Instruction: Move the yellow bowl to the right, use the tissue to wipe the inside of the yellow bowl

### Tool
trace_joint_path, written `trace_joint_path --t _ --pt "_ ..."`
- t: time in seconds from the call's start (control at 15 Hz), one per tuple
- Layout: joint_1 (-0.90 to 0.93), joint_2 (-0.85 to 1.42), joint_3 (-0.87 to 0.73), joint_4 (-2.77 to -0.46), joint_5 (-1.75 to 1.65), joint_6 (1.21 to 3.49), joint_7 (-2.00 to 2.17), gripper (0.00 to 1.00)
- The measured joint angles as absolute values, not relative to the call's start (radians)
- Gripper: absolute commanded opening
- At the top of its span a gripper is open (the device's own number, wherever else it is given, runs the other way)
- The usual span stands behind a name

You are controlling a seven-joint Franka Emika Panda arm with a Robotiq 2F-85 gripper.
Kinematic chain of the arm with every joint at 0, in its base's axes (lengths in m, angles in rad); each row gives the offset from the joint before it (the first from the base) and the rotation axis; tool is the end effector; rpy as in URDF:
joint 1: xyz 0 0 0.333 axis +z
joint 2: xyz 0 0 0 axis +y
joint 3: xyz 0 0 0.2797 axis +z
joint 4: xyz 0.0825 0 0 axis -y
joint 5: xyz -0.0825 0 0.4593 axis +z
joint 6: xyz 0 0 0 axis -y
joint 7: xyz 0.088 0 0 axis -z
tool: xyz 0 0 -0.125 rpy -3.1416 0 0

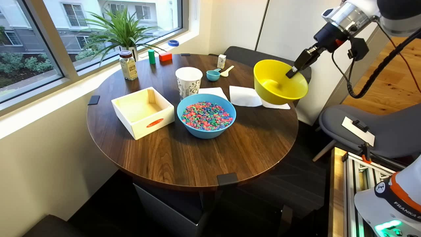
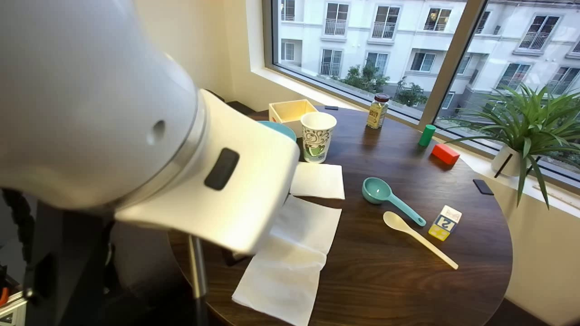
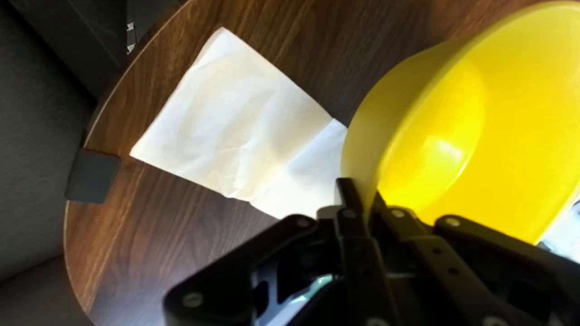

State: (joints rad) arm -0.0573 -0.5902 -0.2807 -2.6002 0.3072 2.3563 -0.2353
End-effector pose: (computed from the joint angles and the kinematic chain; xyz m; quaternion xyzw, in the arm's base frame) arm 0.4693 -0.1431 0.3956 -0.9591 0.1287 -0.2006 0.1523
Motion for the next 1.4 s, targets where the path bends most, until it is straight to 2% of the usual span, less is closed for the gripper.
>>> trace_joint_path --t 0.73,1.4 --pt "-0.108 -0.494 -0.350 -2.593 0.444 2.589 -0.055 0.01" --pt "-0.140 -0.317 -0.369 -2.514 0.536 2.610 0.055 0.01"
